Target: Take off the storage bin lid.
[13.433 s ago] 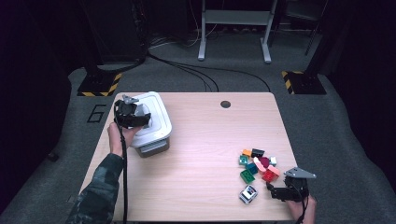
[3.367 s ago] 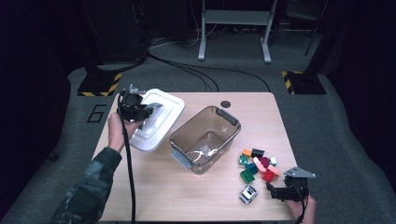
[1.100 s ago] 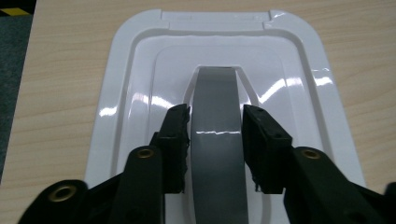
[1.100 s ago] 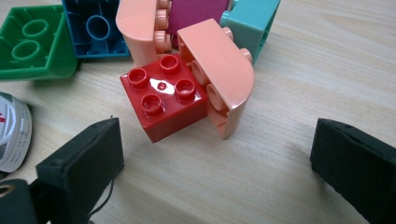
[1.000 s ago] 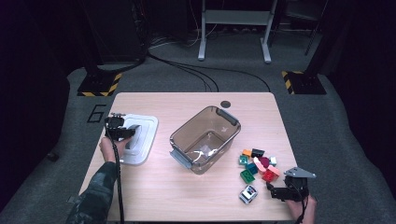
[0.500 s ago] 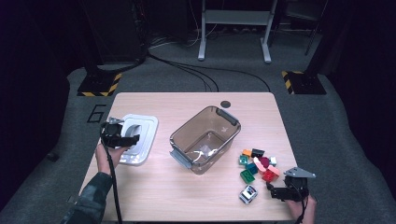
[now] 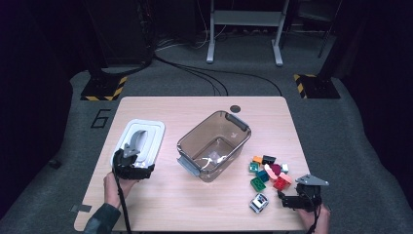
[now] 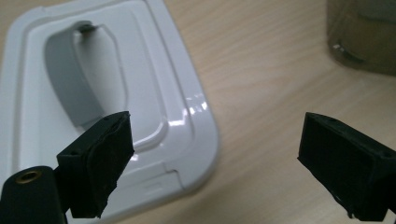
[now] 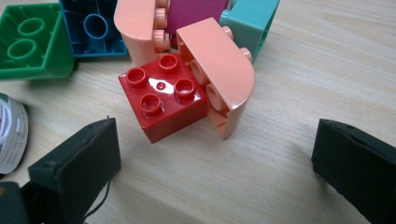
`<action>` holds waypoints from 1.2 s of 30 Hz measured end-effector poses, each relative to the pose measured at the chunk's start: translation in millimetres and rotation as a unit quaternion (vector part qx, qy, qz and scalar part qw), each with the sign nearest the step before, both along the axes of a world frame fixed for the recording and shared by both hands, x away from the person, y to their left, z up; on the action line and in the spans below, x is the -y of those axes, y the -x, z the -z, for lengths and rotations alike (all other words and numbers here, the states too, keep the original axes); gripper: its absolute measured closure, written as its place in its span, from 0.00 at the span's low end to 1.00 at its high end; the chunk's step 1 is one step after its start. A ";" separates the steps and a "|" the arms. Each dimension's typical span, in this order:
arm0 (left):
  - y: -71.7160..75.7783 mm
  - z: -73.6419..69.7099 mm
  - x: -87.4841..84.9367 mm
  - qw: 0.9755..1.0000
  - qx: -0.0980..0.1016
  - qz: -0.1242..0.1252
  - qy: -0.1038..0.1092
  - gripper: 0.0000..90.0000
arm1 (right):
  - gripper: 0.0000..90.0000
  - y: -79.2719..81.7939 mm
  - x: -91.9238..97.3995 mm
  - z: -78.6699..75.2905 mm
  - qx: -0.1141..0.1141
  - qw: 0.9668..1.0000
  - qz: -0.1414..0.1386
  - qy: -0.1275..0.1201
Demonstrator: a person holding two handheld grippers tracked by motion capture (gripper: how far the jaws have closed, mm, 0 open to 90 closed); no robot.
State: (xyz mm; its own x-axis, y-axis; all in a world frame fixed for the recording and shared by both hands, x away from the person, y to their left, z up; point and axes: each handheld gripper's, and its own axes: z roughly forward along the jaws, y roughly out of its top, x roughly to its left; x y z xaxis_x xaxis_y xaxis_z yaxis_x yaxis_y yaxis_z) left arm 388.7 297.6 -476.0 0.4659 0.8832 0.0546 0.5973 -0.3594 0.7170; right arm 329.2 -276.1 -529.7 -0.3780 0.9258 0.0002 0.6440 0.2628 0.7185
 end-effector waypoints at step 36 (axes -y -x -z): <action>28.7 53.2 43.0 0.997 -0.010 0.075 0.018 0.08 | 0.00 7.5 6.9 -34.9 0.015 0.999 0.007 -0.037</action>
State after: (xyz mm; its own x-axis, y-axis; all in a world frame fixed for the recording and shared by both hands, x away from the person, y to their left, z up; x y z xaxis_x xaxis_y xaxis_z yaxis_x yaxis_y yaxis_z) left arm 360.0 254.6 -529.1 0.5935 0.8047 0.0143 0.5526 -0.4203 0.7197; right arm 321.7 -283.0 -494.8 -0.3665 0.9287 0.0569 0.6244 0.2002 0.7550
